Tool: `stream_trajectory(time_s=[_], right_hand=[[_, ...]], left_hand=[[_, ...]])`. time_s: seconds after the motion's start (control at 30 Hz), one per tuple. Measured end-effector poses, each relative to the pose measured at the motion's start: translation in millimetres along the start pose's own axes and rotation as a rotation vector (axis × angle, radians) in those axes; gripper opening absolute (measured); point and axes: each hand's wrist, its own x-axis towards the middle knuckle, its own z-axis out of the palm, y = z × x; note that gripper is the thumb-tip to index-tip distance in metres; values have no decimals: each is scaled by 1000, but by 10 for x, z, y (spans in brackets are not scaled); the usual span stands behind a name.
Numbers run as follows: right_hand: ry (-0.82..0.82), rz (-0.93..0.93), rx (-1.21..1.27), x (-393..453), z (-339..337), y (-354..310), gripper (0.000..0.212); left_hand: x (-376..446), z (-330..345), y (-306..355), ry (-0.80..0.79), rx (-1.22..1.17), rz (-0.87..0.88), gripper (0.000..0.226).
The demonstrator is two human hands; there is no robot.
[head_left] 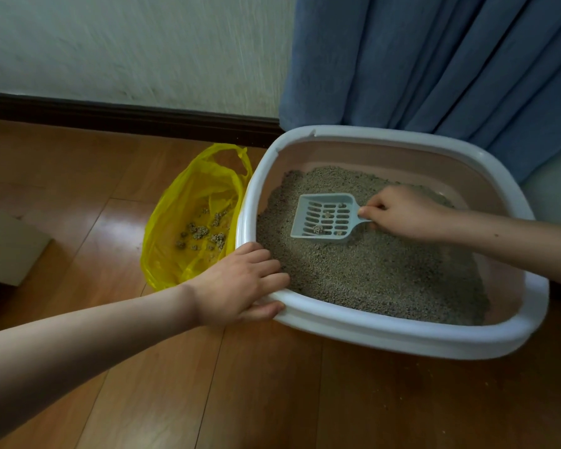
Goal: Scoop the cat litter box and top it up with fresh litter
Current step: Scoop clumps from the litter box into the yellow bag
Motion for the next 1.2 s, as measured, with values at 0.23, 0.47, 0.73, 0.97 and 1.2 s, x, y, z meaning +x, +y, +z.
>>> stream_trajectory(time_s=[0.23,0.47,0.73,0.97,1.2], right_hand=[[102,-145,-13,124,-217,-439,37],[232,-416,-335,381,-173,-1239,30],[263,-598,-770,621,153,-1756,14],[198,-643,-847,701,309,-1887,27],[144,-687,-904,665,372,-1837,29]], left_hand=[[-2,2,4,-1,-27,1,28],[11,-9,-11,32,-54,0,30],[-15,48,-34,87,-93,11,29],[-20,70,-36,140,-93,26,28],[-29,73,-40,134,-84,26,28]])
